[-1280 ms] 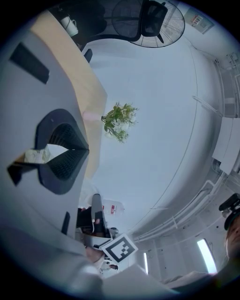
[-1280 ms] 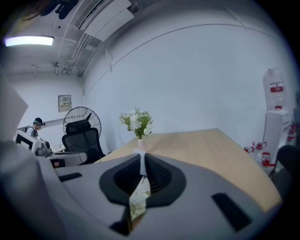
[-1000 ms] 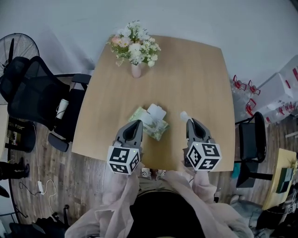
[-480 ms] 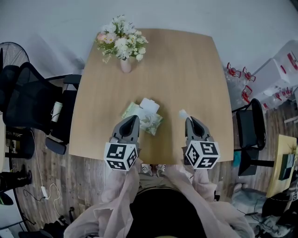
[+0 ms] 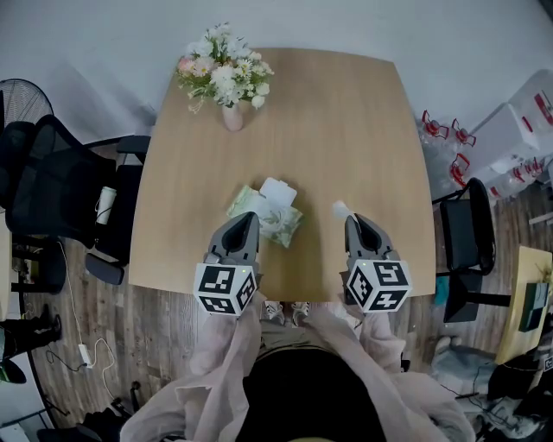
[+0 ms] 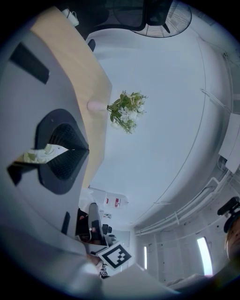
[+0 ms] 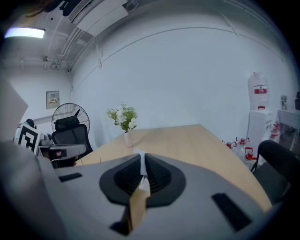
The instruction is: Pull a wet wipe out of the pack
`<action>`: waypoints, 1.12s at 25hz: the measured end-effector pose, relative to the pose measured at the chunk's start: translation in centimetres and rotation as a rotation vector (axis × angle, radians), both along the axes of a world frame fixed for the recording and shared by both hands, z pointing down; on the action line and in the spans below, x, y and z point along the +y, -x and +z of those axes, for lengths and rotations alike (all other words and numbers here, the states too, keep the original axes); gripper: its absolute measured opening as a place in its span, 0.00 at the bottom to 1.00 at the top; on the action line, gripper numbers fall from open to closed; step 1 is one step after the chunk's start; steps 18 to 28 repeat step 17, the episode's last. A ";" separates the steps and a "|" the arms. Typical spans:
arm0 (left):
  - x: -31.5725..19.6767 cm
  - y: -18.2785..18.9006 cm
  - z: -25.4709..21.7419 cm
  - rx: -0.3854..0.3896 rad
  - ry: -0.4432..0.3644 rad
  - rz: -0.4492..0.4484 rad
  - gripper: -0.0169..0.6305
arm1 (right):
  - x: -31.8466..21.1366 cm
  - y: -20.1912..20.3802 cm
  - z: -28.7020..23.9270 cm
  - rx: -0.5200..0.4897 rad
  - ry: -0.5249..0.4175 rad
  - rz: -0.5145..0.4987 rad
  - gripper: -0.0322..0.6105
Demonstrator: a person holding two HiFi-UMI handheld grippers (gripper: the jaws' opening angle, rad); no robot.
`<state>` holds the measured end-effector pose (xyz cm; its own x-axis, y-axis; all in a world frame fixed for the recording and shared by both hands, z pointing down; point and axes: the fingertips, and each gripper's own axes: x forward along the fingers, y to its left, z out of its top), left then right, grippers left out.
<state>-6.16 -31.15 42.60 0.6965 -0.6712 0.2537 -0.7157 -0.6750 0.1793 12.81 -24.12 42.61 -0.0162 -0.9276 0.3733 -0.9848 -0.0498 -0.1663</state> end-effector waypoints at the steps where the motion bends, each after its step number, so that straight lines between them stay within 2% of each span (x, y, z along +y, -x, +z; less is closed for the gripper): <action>1: 0.1 0.0 0.1 0.000 0.001 -0.001 0.04 | 0.0 0.1 0.0 -0.001 -0.002 -0.002 0.06; 28: 0.5 0.4 0.4 -0.003 0.010 -0.015 0.04 | 0.1 0.5 0.1 -0.010 -0.005 -0.013 0.06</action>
